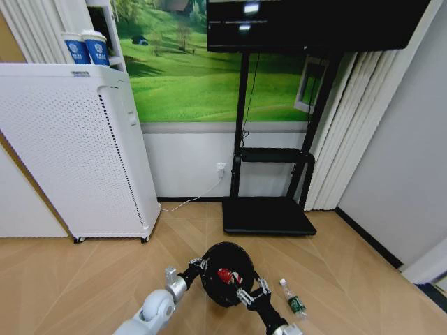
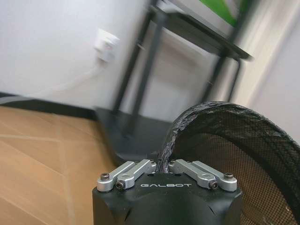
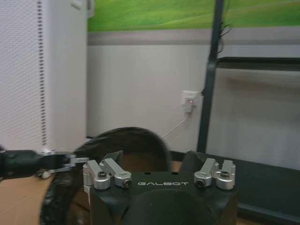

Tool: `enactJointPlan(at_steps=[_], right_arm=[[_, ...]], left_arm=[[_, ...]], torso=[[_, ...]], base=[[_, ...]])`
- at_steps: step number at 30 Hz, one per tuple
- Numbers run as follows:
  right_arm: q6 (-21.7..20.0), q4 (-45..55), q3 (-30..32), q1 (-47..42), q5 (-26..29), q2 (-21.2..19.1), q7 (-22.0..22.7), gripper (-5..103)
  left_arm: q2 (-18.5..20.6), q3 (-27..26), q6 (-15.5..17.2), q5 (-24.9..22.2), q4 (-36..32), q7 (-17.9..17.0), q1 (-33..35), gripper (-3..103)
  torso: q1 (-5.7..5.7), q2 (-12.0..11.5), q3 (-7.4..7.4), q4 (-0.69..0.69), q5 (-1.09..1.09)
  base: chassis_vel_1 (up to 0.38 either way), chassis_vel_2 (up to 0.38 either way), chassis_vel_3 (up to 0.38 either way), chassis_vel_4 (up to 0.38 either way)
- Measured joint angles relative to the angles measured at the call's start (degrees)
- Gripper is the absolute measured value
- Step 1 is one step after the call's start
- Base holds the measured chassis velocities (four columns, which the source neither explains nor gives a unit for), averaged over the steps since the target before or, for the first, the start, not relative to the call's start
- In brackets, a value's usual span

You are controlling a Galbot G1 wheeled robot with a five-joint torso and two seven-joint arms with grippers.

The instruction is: Pick up the trash bin and place the garbage on the floor into it.

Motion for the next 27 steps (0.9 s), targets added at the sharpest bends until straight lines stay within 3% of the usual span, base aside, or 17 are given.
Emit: enactJointPlan(at_steps=[1,2,3,4,6,7,15,27], right_arm=[[0.00,0.00,0.00,0.00,0.00,0.00,0.00,74],[-0.55,0.52,0.71,0.14,0.52,0.11,1.06,84],[-1.63,1.11,1.70,0.31,1.27,0.16,2.14,84],[-4.14,1.47,3.28,0.61,2.51,0.00,3.35,95],[-5.29,1.24,3.94,0.83,2.96,-0.15,4.01,95],[-6.61,0.22,4.83,1.15,3.23,-0.37,4.82,100],[-13.48,-13.78,6.27,4.86,6.81,-2.77,6.76,100],[-16.64,-21.73,5.49,9.96,10.19,-4.76,7.91,100]], left_arm=[[0.00,0.00,0.00,0.00,0.00,0.00,0.00,5],[-0.23,-1.19,-0.29,-0.05,0.37,-1.05,-0.26,5],[-0.28,-2.75,-0.58,-0.29,0.73,-2.00,-0.58,5],[0.03,-5.18,-0.65,-1.02,0.86,-2.76,-0.91,5],[0.39,-6.30,-0.59,-1.45,0.77,-2.87,-0.93,5],[1.00,-7.69,-0.29,-2.01,0.34,-2.95,-0.81,5],[4.17,-14.87,0.16,-3.19,-3.55,-1.37,3.03,5],[3.67,-16.70,-0.61,-2.67,-4.55,-0.21,4.82,5]], torso=[[0.00,0.00,0.00,0.00,0.00],[0.00,0.00,0.00,-0.01,-0.01],[0.00,0.00,0.00,-0.01,0.00],[0.00,0.00,0.00,0.01,0.00],[0.00,0.00,0.00,0.00,0.00],[0.00,0.00,0.00,0.01,-0.01],[0.00,0.00,0.00,0.00,0.03],[0.00,0.00,0.00,0.00,0.01]], base=[[0.000,0.000,0.000,0.000],[0.000,0.000,0.000,0.000],[0.000,0.000,0.000,0.000],[0.000,0.000,0.000,0.000],[0.000,0.000,0.000,0.000],[0.000,0.000,0.000,0.000],[0.000,0.000,0.000,0.000],[0.000,0.000,0.000,0.000]])
